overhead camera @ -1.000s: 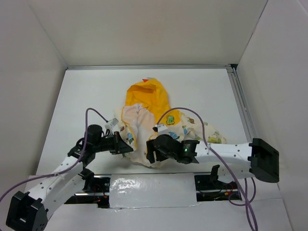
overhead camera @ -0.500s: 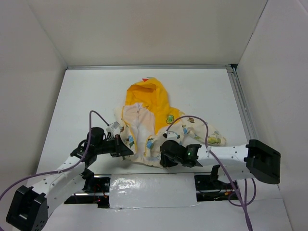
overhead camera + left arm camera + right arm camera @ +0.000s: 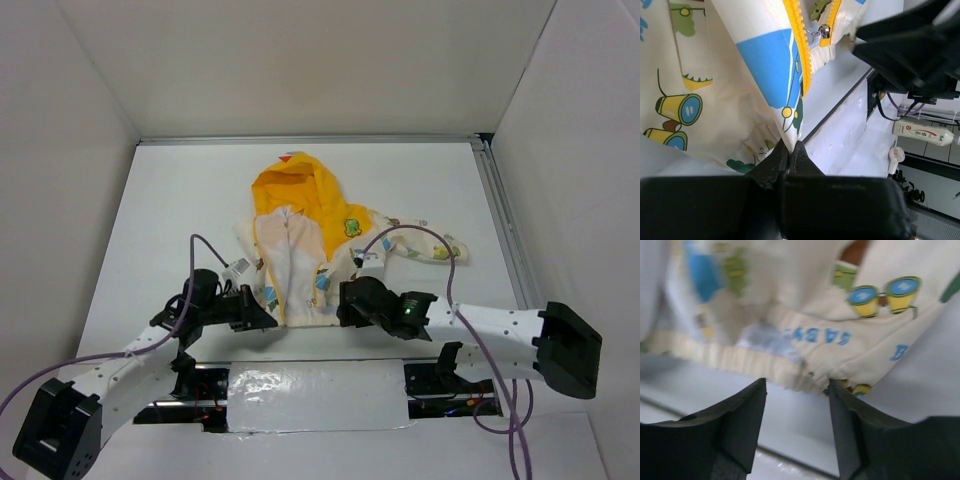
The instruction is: Zip up the jacket
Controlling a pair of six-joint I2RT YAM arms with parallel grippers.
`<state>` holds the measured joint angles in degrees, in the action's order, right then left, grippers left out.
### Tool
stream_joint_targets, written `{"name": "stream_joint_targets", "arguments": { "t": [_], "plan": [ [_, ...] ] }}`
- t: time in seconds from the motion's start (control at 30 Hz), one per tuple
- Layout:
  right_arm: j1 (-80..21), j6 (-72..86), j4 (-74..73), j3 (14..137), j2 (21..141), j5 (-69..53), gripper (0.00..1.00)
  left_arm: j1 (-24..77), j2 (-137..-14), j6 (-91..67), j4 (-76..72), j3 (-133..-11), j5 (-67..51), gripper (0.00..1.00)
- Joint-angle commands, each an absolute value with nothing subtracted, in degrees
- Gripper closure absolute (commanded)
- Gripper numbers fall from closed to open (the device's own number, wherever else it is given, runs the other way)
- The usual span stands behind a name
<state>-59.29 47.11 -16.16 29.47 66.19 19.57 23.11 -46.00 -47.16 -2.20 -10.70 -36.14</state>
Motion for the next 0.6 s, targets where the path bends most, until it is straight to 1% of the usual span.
{"name": "stream_joint_targets", "arguments": {
  "t": [0.0, 0.07, 0.27, 0.47, 0.57],
  "plan": [
    [-63.88, 44.30, -19.42, 34.27, 60.48, 22.94, 0.38, 23.73, -46.58, -48.52, -6.23, -9.76, -36.83, 1.00],
    [-64.42, 44.30, -20.21, 36.03, 59.94, 22.86, 0.34, 24.17, -47.20, -48.87, -6.77, -9.49, -36.48, 1.00],
    [-65.13, 45.00, -16.79, 40.24, 64.06, 23.73, 0.30, 24.87, -48.08, -49.13, -6.59, -9.40, -34.81, 1.00],
    [-63.81, 45.70, -15.73, 45.43, 75.84, 26.27, 0.30, 25.14, -48.25, -49.48, -5.36, -10.02, -34.46, 1.00],
    [-62.06, 45.97, -11.01, 44.83, 79.01, 24.62, 0.30, 25.22, -47.55, -49.39, -4.22, -10.37, -34.02, 1.00]
  ]
}}
